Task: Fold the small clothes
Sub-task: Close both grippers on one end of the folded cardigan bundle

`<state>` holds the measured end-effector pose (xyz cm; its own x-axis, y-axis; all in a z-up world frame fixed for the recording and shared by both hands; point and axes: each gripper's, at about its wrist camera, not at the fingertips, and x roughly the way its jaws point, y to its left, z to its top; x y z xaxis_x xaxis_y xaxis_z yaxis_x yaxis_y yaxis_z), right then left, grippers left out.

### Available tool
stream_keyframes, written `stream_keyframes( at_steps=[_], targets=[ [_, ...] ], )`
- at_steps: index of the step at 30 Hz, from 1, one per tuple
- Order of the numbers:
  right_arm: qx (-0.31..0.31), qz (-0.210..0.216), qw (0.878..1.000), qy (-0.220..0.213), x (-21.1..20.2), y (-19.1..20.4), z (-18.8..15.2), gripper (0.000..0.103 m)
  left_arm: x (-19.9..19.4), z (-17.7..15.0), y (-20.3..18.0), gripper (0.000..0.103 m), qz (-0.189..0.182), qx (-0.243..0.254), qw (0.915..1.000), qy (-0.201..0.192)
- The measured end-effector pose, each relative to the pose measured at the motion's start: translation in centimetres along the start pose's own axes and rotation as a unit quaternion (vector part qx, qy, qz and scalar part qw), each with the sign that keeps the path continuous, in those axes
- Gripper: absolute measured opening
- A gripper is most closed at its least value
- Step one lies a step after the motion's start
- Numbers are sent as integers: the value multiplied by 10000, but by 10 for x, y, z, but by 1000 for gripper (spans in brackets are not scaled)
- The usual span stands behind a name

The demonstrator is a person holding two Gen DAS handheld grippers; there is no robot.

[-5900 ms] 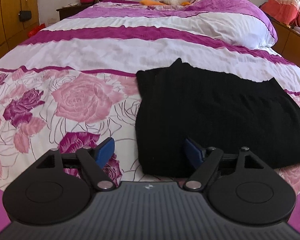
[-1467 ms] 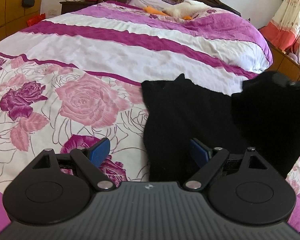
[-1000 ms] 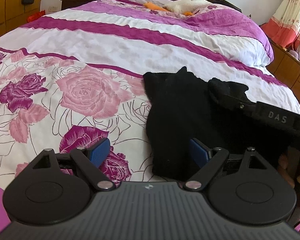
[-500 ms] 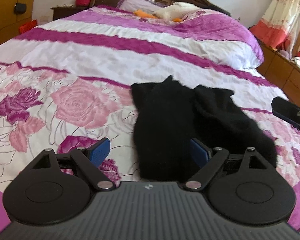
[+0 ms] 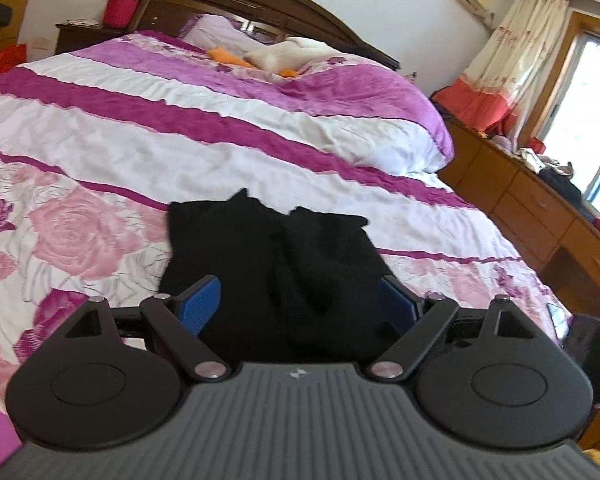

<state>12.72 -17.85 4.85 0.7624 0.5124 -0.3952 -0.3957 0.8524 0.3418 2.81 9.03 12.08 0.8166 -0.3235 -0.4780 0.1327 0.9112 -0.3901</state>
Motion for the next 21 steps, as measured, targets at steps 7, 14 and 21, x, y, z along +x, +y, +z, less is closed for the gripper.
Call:
stream_keyframes(
  at_steps=[7, 14, 21],
  targets=[
    [60, 300, 9994, 175, 10, 9, 0, 28, 30, -14, 3, 88, 26, -98, 9997, 229],
    [20, 6, 9993, 374, -1, -1, 37, 35, 55, -30, 3, 72, -182, -27, 9989, 432],
    [-142, -416, 9936, 1040, 40, 8, 91, 48, 63, -33, -2, 45, -333, 4, 9990, 306]
  ],
)
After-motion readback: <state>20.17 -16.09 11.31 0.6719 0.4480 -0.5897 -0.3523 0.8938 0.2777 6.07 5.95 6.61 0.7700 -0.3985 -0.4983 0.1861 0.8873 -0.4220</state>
